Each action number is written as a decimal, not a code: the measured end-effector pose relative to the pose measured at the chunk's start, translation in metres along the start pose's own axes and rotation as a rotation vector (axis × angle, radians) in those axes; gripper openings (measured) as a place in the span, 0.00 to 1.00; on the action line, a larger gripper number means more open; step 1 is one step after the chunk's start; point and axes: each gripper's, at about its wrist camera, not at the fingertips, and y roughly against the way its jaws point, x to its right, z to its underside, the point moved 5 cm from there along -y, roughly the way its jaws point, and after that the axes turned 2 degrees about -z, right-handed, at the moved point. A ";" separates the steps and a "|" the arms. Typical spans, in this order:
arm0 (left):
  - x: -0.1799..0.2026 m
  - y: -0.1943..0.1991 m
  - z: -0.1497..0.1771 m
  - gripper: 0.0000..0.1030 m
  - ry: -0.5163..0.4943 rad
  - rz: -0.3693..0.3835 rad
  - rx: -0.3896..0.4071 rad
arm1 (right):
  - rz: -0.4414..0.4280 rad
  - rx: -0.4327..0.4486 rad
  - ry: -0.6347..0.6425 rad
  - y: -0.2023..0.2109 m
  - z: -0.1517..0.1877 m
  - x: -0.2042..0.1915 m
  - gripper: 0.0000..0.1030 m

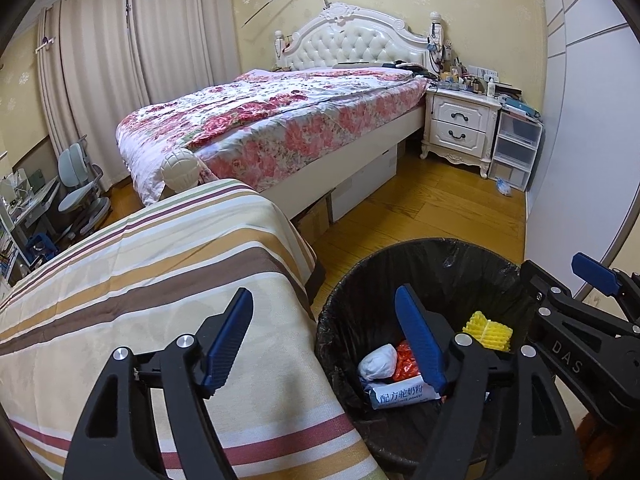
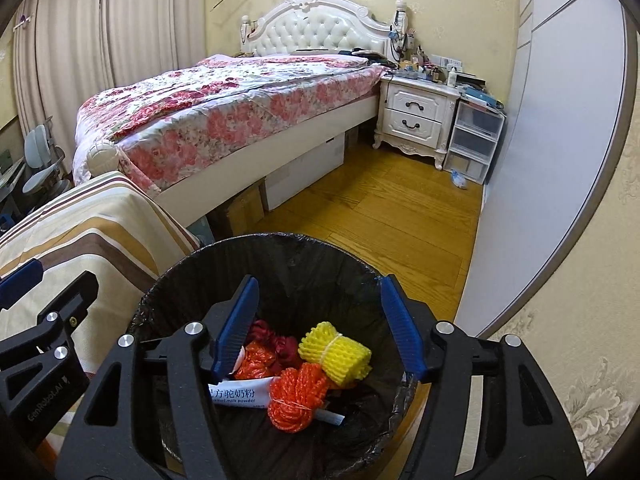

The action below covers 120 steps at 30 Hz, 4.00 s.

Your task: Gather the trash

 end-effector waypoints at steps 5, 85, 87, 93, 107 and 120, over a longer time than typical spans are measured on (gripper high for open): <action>-0.008 0.010 -0.002 0.74 0.012 -0.024 0.016 | 0.012 0.006 -0.003 0.007 0.000 0.001 0.74; -0.082 0.123 0.061 0.82 0.119 -0.098 0.077 | -0.048 0.103 0.039 0.139 0.040 -0.037 0.90; -0.082 0.123 0.061 0.82 0.119 -0.099 0.078 | -0.048 0.102 0.039 0.139 0.040 -0.037 0.90; -0.082 0.123 0.061 0.82 0.121 -0.098 0.076 | -0.048 0.103 0.039 0.139 0.040 -0.037 0.90; -0.080 0.122 0.061 0.82 0.120 -0.094 0.076 | -0.048 0.102 0.038 0.139 0.040 -0.036 0.90; -0.078 0.122 0.062 0.82 0.120 -0.092 0.075 | -0.048 0.102 0.038 0.139 0.040 -0.036 0.90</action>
